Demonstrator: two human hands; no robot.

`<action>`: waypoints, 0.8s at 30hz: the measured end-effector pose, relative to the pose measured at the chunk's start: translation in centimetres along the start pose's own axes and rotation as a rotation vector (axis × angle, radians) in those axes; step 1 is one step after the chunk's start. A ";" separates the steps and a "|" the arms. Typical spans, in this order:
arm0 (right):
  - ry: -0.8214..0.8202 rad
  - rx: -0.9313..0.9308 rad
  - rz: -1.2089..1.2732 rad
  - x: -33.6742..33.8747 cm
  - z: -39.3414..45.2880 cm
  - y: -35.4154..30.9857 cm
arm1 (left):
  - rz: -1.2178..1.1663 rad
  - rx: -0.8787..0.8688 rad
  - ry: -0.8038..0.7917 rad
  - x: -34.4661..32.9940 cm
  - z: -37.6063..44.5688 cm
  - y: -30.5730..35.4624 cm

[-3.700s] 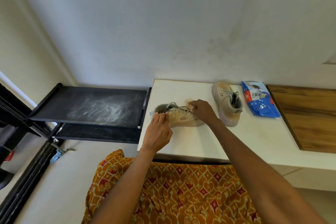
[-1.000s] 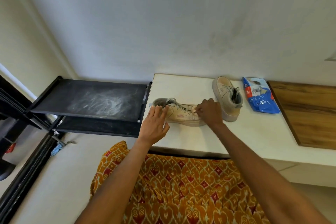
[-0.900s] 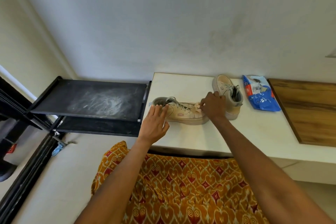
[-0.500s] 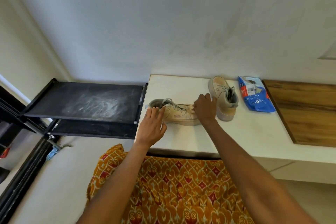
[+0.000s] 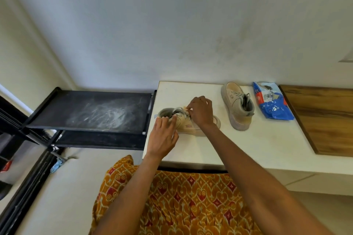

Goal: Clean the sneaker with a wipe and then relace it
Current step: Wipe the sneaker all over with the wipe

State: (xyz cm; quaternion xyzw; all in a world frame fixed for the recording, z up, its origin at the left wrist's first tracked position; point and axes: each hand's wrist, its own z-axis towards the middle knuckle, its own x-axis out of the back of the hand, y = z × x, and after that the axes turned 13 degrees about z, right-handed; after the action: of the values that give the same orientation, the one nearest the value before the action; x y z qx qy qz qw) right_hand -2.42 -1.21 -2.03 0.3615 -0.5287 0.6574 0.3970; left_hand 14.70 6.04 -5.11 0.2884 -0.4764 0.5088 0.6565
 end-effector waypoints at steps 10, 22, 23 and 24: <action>-0.107 -0.097 -0.488 2.8 -0.6 5.5 | -0.008 0.007 0.036 0.3 -0.1 0.4; -0.071 -0.003 -0.205 2.8 -3.6 6.1 | 0.006 -0.010 0.042 0.0 0.1 0.3; -0.064 -0.018 -0.203 2.9 -3.4 5.8 | 0.000 -0.007 0.046 0.1 0.1 0.4; -0.061 -0.040 -0.178 2.9 -3.2 5.4 | 0.000 -0.005 0.051 0.2 0.0 0.4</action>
State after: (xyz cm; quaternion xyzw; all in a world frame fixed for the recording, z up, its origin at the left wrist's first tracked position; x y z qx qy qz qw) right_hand -8.71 1.62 -2.16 0.4189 -0.5195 0.5973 0.4448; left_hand 14.31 6.19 -4.98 0.2738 -0.4609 0.5149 0.6689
